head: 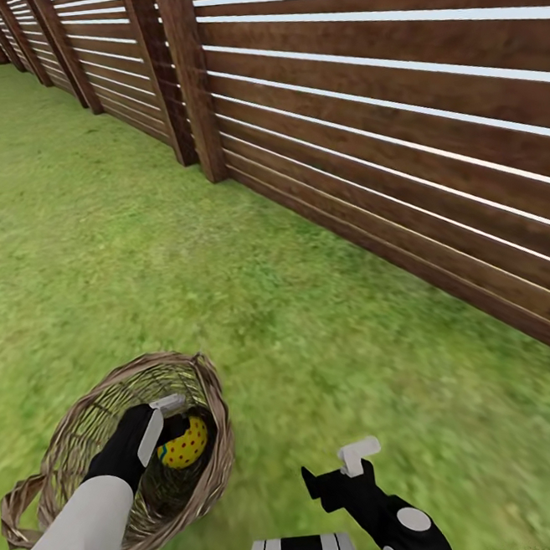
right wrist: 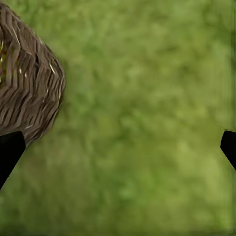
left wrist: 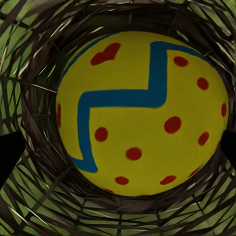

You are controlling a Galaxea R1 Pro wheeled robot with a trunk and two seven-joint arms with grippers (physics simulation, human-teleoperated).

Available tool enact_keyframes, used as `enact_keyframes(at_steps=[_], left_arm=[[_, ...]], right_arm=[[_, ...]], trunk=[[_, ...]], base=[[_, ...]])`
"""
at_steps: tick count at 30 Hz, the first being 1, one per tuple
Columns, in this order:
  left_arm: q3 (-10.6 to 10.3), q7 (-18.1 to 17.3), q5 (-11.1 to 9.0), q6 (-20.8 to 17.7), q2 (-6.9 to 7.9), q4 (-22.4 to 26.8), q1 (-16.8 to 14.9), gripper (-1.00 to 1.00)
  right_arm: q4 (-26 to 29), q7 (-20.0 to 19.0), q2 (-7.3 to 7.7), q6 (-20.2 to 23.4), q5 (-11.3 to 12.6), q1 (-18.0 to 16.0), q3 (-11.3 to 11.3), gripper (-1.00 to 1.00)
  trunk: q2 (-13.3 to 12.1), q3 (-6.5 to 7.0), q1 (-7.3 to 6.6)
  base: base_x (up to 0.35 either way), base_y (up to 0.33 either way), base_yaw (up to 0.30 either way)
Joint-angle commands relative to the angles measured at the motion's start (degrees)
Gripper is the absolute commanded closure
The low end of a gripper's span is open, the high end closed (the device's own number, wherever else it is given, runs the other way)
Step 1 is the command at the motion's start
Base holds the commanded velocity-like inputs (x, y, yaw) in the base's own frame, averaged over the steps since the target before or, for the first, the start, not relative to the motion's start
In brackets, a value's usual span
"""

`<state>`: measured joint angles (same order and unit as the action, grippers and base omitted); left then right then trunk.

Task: Take the three Easter eggs out of the wicker basket on the lawn in the garden, then place them on the lawn next to a single tree (choose any tree) so that all three eggs are next to the same tree and none are left in the basket.

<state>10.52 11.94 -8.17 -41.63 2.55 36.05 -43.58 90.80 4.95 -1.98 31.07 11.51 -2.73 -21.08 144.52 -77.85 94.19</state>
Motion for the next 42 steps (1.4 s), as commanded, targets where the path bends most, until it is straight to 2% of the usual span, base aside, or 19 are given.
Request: enact_keyframes(at_steps=[1, 12, 18, 24, 28, 31, 34, 42], left_arm=[[0.03, 0.43, -0.59, -0.21, 0.0, 0.08, -0.01, -1.0], [0.03, 0.44, -0.59, -0.21, 0.0, 0.08, -0.01, -1.0], [-0.03, 0.4, -0.54, -0.21, 0.0, 0.08, -0.01, -1.0], [0.0, 0.41, -0.5, -0.21, 0.0, 0.08, -0.01, -1.0], [0.02, 0.39, -0.51, -0.21, 0.0, 0.08, -0.01, -1.0], [0.03, 0.41, -0.48, -0.21, 0.0, 0.08, -0.01, -1.0], [0.03, 0.4, -0.46, -0.21, 0.0, 0.08, -0.01, -1.0], [0.01, 0.43, -0.44, -0.21, 0.0, 0.08, -0.01, -1.0]], right_arm=[[0.07, 0.51, 0.07, 0.22, 0.6, -0.03, 0.14, -1.0], [0.08, 0.25, 0.77, 0.35, 0.97, -0.01, 0.75, -1.0], [0.08, -3.12, 0.83, 0.33, 0.98, -0.02, 1.61, -1.0], [0.08, -5.72, 0.84, 0.31, 0.97, -0.05, 3.48, -1.0], [0.08, -12.12, 1.31, 0.31, 0.97, -0.03, 6.98, -1.0], [0.08, -18.2, 1.53, 0.37, 0.97, -0.01, 11.07, -1.0], [0.08, -21.23, 1.59, 0.38, 0.96, -0.03, 12.98, -1.0], [0.08, -23.33, 1.64, 0.46, 0.9, 0.0, 14.29, -1.0]], trunk=[[0.03, -0.27, 0.01], [0.05, -0.49, 0.04], [0.05, -0.49, 0.04], [0.13, -1.82, 0.19], [0.14, -2.04, 0.22], [0.14, -2.04, 0.22], [0.14, -2.04, 0.22], [0.19, -2.93, 0.32]], base=[[0.0, 0.0, 0.0], [0.0, 0.0, 0.0], [0.0, 0.0, 0.0], [0.0, 0.0, 0.0], [0.0, 0.0, 0.0], [0.0, 0.0, 0.0], [0.0, 0.0, 0.0], [0.0, 0.0, 0.0]])
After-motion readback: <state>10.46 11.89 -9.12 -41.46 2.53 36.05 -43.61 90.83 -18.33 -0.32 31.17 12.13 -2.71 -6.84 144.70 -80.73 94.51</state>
